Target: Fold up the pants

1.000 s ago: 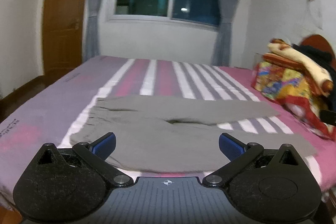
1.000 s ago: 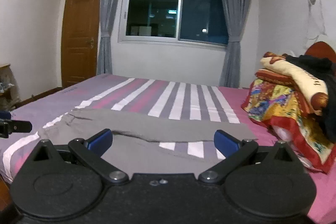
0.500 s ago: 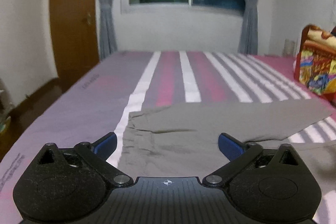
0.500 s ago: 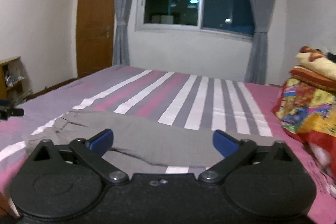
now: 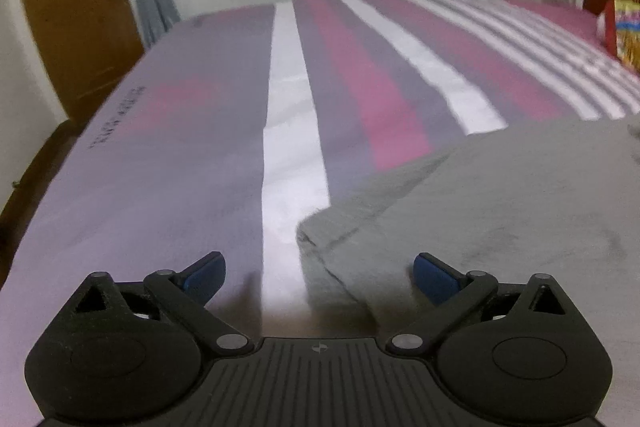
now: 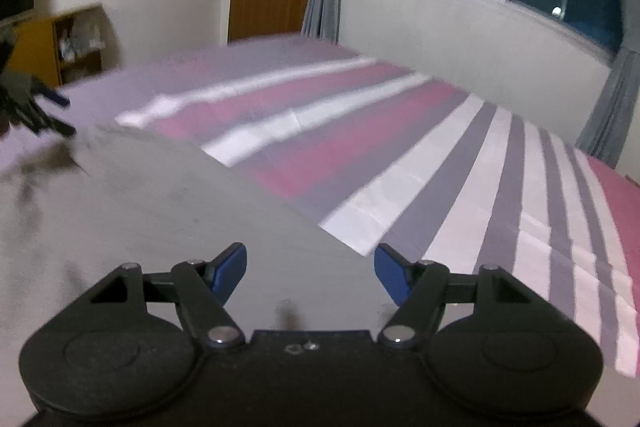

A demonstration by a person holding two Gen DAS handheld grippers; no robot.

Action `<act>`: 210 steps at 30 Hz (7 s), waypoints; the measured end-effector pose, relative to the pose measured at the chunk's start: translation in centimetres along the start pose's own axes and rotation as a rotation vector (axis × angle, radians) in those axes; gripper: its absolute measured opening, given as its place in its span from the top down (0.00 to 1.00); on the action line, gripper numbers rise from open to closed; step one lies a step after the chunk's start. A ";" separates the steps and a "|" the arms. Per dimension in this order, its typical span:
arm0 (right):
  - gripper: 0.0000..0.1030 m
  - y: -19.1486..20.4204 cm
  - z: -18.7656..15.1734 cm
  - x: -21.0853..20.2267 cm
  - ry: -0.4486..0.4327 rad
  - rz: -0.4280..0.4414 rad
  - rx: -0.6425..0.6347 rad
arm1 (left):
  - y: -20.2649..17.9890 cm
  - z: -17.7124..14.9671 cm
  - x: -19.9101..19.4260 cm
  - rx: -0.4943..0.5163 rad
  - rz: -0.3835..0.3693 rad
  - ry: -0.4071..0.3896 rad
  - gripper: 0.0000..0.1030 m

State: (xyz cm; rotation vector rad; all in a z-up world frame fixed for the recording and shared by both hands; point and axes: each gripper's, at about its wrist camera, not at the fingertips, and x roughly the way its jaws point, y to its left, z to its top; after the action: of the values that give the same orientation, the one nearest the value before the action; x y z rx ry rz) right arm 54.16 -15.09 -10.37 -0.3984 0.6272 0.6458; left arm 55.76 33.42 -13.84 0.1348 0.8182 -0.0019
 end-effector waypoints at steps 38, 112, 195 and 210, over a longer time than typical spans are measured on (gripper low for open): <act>0.93 8.8 -5.8 -19.9 -0.080 -0.054 -0.271 | -0.5 -8.4 -20.2 -0.042 -0.248 -0.303 0.83; 0.49 6.0 -20.1 -23.2 0.061 -0.339 0.543 | -4.3 -19.8 -14.5 -0.538 -0.225 0.075 0.82; 0.67 -8.9 -40.2 -36.8 -0.068 -0.432 1.195 | -3.8 -18.8 -14.8 -0.564 -0.216 0.085 0.81; 0.96 -8.7 -37.4 -38.8 -0.202 -0.445 1.135 | -1.7 -15.9 -16.3 -0.583 -0.219 -0.027 0.82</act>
State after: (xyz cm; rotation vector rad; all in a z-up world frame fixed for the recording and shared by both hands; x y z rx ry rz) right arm 20.20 -57.75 -11.74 0.5758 0.5914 -0.1505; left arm 32.97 32.79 -12.91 -0.5041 0.7741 0.0285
